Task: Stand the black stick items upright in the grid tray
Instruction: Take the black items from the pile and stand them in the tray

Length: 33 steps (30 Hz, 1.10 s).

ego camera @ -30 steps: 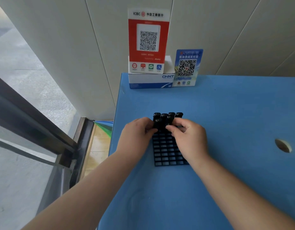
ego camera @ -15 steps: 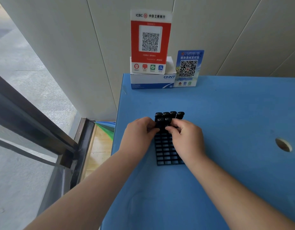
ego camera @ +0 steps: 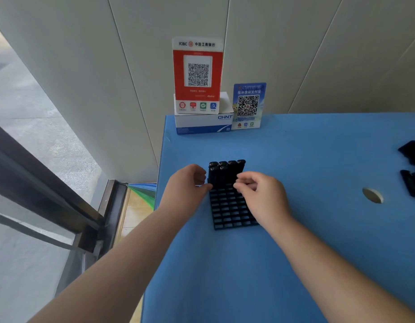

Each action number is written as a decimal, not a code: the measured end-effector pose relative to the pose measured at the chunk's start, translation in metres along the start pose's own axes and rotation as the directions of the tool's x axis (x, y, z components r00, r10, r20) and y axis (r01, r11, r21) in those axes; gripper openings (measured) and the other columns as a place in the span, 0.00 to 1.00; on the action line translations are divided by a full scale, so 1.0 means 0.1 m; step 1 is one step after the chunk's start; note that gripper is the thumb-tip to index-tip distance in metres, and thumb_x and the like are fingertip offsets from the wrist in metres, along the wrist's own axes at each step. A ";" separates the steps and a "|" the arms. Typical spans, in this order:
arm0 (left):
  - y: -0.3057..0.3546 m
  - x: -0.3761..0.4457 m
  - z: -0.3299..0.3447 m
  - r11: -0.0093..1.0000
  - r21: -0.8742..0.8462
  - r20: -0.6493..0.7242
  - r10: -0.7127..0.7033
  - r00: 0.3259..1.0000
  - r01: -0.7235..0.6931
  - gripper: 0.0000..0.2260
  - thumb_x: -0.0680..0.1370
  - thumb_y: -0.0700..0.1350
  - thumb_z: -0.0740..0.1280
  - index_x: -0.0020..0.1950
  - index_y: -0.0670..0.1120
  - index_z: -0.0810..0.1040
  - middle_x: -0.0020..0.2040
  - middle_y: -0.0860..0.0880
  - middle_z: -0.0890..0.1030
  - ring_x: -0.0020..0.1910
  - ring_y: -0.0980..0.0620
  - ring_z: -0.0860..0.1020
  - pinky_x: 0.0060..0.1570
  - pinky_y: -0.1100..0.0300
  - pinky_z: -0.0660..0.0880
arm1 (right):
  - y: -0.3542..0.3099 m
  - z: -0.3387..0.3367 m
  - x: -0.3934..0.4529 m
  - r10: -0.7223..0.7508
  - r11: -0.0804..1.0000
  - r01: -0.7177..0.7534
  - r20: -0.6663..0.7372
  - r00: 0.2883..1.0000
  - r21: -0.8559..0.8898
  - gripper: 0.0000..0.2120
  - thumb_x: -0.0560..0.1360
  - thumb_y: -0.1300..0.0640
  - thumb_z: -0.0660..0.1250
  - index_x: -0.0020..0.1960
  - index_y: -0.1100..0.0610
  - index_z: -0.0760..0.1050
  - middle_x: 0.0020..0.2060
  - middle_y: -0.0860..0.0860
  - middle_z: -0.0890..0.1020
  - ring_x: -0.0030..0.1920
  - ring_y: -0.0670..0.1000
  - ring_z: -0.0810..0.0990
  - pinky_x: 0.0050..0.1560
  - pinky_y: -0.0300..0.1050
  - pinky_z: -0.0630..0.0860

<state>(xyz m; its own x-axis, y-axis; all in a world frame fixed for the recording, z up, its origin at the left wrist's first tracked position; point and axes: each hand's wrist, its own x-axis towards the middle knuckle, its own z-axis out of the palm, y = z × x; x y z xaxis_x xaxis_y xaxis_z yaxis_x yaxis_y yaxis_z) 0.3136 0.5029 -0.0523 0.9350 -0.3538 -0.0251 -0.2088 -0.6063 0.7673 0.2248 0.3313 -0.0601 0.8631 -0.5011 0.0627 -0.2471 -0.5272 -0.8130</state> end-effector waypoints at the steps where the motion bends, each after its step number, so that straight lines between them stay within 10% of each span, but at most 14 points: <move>1: 0.02 -0.04 -0.03 1.000 0.021 -0.012 0.018 1.000 -0.018 0.11 0.74 0.45 0.74 0.54 0.51 0.78 0.48 0.56 0.80 0.46 0.59 0.79 0.48 0.64 0.73 | 0.01 -0.07 -0.03 -0.001 1.000 0.001 0.012 1.000 -0.002 0.07 0.75 0.56 0.73 0.53 0.47 0.83 0.40 0.36 0.83 0.42 0.33 0.80 0.41 0.22 0.71; 13: 0.86 -0.53 0.07 0.757 0.542 -0.002 0.435 0.900 -0.365 0.21 0.75 0.49 0.71 0.67 0.48 0.74 0.61 0.50 0.76 0.62 0.45 0.73 0.59 0.54 0.71 | 0.25 -1.50 -0.41 -0.158 0.913 0.119 -0.069 0.985 -0.390 0.15 0.74 0.56 0.73 0.60 0.53 0.79 0.50 0.45 0.80 0.52 0.46 0.79 0.57 0.47 0.77; 33: 2.52 -1.67 2.21 0.673 0.479 0.252 0.509 0.823 -0.564 0.26 0.78 0.57 0.65 0.74 0.51 0.67 0.70 0.51 0.70 0.69 0.47 0.69 0.63 0.54 0.71 | 1.60 -4.02 -1.80 0.022 0.751 -0.128 -0.169 0.985 -0.647 0.24 0.78 0.43 0.67 0.71 0.47 0.69 0.67 0.41 0.73 0.67 0.47 0.71 0.64 0.45 0.71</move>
<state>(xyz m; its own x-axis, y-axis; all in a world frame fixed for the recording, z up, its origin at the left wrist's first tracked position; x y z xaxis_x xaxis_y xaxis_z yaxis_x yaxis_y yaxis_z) 0.0412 0.2515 0.0037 0.5906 -0.7795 0.2087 -0.8048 -0.5499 0.2234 -0.1473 0.0610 0.0311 0.7706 -0.6214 0.1416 -0.5811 -0.7763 -0.2442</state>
